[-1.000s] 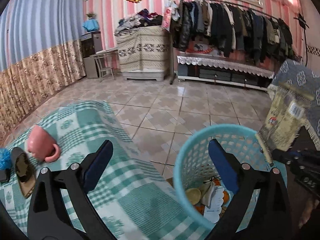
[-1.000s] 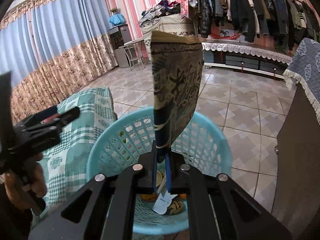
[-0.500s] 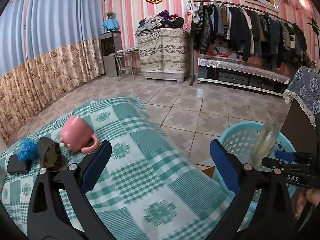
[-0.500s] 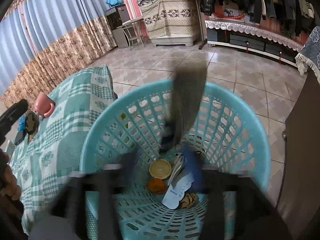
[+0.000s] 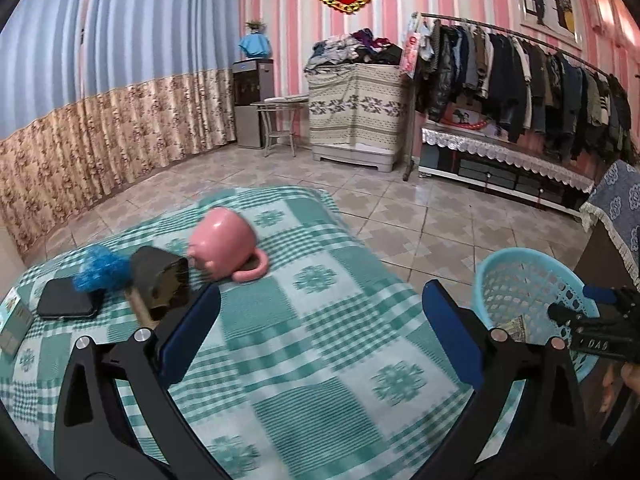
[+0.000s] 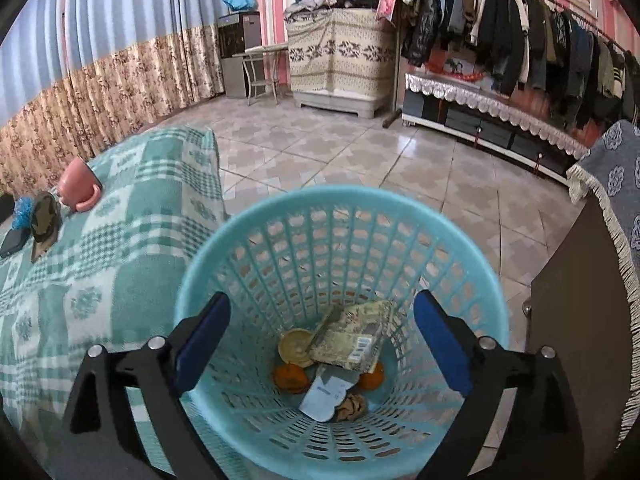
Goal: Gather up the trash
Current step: 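Move both tools back over the bed toward the remaining items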
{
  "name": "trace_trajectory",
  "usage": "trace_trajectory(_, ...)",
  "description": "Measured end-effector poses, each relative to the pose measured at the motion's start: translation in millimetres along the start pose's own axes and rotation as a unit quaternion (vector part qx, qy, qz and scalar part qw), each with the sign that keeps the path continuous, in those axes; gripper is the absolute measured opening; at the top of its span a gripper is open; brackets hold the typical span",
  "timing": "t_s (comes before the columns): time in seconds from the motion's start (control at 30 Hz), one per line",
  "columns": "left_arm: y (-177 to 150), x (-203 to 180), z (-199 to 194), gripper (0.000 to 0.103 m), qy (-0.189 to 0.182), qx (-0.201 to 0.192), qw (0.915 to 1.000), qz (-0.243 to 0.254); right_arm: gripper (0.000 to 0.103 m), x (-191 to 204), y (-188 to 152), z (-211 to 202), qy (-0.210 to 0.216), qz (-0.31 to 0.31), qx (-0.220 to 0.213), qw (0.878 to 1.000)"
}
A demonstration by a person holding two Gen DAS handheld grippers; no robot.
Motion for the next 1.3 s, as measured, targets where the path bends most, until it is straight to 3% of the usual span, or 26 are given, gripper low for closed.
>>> trace_trajectory(0.43, -27.0, 114.4, -38.6, 0.098, 0.072, 0.003, 0.9960, -0.052, 0.092, 83.8, 17.6, -40.2, 0.044, -0.026, -0.079, 0.996)
trace_trajectory(0.73, -45.9, 203.4, -44.7, 0.098, 0.121, 0.021, 0.9883, -0.090, 0.092, 161.1, 21.1, -26.8, 0.081, -0.052, -0.078, 0.992)
trace_trajectory(1.03, -44.0, 250.1, -11.0, 0.098, 0.148, 0.046, 0.9843, -0.084, 0.092, 224.8, 21.1, -2.7, 0.089, -0.103, -0.065, 0.988)
trace_trajectory(1.3, -10.9, 277.7, 66.7, 0.093, 0.138, 0.065, 0.9847, -0.083, 0.092, 233.6, 19.0, 13.7, 0.080, -0.117, -0.051, 0.989)
Point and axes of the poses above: each gripper's, at about its wrist camera, not at the fingertips, and z roughly the way its jaws point, x to its left, y to its top, the point moved 1 cm from there along z, roughly the way its jaws point, and after that the axes turned 7 degrees about -y, right-handed, at the moved point
